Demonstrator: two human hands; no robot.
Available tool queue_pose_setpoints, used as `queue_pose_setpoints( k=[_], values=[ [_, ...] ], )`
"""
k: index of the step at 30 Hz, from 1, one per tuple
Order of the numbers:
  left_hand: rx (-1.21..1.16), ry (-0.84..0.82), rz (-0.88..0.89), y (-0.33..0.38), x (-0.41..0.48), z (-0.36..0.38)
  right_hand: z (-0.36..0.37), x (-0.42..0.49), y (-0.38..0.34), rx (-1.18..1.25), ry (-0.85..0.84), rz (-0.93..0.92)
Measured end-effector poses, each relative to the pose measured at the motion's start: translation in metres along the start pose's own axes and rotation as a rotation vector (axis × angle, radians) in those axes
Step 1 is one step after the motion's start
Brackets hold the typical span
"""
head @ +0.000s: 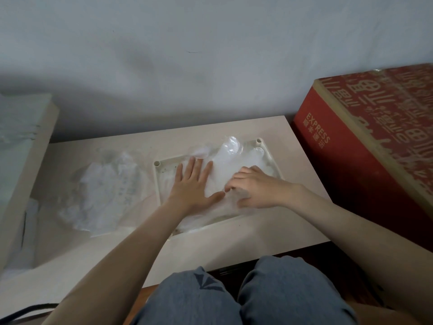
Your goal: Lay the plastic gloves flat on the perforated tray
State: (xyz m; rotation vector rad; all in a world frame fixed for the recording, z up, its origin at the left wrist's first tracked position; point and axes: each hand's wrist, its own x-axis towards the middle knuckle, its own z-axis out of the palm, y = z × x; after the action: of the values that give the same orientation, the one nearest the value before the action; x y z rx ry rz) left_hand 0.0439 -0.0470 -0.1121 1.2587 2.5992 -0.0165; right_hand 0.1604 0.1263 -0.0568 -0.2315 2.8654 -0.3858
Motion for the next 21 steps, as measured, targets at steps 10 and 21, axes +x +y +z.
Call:
queue_pose_setpoints(
  k=[10, 21],
  values=[
    [0.036, 0.275, 0.002, 0.000, 0.001, -0.017, -0.011, -0.003, 0.016, -0.035, 0.214, 0.091],
    [0.062, 0.296, 0.055, -0.014, 0.018, 0.004, 0.052, 0.039, -0.022, 0.011, 0.089, 0.362]
  ],
)
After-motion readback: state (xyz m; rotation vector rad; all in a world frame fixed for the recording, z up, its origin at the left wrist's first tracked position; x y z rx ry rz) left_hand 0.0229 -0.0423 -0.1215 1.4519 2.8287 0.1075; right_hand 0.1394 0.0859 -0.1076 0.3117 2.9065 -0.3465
